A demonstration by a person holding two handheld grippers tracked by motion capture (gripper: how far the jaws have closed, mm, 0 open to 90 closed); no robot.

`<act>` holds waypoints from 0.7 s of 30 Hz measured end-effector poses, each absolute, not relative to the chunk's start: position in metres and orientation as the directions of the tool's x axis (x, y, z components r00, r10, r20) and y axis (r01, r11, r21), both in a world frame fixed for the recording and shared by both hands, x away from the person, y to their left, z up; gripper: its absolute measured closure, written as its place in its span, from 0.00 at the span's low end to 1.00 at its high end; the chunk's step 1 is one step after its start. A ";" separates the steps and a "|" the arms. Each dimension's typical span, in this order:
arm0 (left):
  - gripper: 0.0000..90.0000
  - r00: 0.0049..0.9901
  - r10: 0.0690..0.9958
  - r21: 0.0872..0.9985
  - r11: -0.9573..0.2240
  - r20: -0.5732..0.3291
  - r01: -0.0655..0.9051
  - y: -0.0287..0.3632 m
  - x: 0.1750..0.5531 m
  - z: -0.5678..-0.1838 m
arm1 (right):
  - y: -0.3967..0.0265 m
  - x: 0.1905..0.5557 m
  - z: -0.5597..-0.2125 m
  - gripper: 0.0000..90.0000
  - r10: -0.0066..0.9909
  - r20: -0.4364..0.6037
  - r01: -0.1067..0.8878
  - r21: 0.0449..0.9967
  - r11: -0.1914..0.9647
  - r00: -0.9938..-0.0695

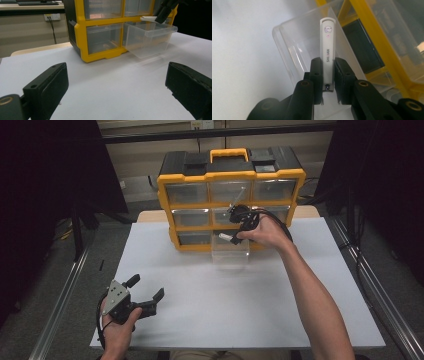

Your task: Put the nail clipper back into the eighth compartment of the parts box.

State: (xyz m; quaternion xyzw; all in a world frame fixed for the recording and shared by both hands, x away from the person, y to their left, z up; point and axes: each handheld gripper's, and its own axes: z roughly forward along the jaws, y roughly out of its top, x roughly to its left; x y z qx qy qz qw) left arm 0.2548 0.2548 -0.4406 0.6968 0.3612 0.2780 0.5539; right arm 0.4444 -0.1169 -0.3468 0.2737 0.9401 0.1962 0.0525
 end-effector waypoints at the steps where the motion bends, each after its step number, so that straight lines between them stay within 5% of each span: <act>1: 0.05 0.585 0.811 0.973 -0.126 -0.013 0.195 0.255 0.255 -0.441 | -0.117 0.444 -0.347 0.86 0.535 0.009 0.494 0.398 0.773 -0.845; 21: 0.05 0.586 0.810 0.971 -0.125 -0.020 0.206 0.254 0.255 -0.441 | -0.119 0.446 -0.368 0.86 0.544 0.034 0.513 0.387 0.766 -0.838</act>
